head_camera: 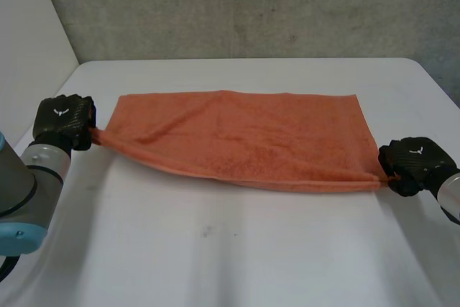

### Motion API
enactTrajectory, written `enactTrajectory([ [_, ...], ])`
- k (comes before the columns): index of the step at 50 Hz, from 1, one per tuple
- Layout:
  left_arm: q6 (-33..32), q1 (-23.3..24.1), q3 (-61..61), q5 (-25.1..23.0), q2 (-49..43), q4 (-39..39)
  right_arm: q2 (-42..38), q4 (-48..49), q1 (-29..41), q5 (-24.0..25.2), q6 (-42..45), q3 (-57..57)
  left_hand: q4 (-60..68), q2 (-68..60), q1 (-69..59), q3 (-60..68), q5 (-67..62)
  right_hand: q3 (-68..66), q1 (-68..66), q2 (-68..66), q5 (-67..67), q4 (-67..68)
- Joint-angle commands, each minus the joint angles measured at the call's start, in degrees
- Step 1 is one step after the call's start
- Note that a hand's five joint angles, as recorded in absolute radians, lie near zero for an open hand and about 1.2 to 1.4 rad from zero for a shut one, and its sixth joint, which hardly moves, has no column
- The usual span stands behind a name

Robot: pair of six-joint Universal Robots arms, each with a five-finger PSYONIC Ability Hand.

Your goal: Fold the laundry

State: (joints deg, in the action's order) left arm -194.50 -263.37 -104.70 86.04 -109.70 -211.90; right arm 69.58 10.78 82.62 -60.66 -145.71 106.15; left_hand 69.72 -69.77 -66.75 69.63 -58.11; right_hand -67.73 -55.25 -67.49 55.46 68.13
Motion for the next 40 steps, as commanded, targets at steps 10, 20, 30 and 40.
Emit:
enactTrajectory([
  [10, 0.0, 0.1, -0.4, -0.1, 0.4, 0.0, -3.3, -6.5, -0.3, 1.1, 0.7, -1.7, 10.3, -10.2, -13.2, 10.4, -11.9, 20.3, 7.8, 20.1, -18.0, -20.7],
  [20, 0.0, 0.0, -0.4, -0.9, 0.4, 0.0, -3.9, -6.2, -0.4, 1.2, 1.0, -1.7, 10.3, -10.2, -13.2, 10.4, -11.9, 23.7, 11.2, 23.4, -21.4, -24.1],
  [30, 0.0, 0.0, -0.4, -1.5, 0.4, 0.0, -5.8, -4.3, 0.3, 0.9, 1.2, -3.0, 10.3, -10.2, -13.2, 10.4, -11.9, 17.8, 5.3, 17.5, -15.5, -18.2],
  [40, 0.0, 0.1, -0.4, -1.6, 0.4, 0.0, -7.0, -3.8, 0.3, 0.2, 1.0, -5.7, 10.3, -10.2, -13.2, 10.4, -11.9, 14.3, 1.8, 14.0, -12.0, -14.6],
])
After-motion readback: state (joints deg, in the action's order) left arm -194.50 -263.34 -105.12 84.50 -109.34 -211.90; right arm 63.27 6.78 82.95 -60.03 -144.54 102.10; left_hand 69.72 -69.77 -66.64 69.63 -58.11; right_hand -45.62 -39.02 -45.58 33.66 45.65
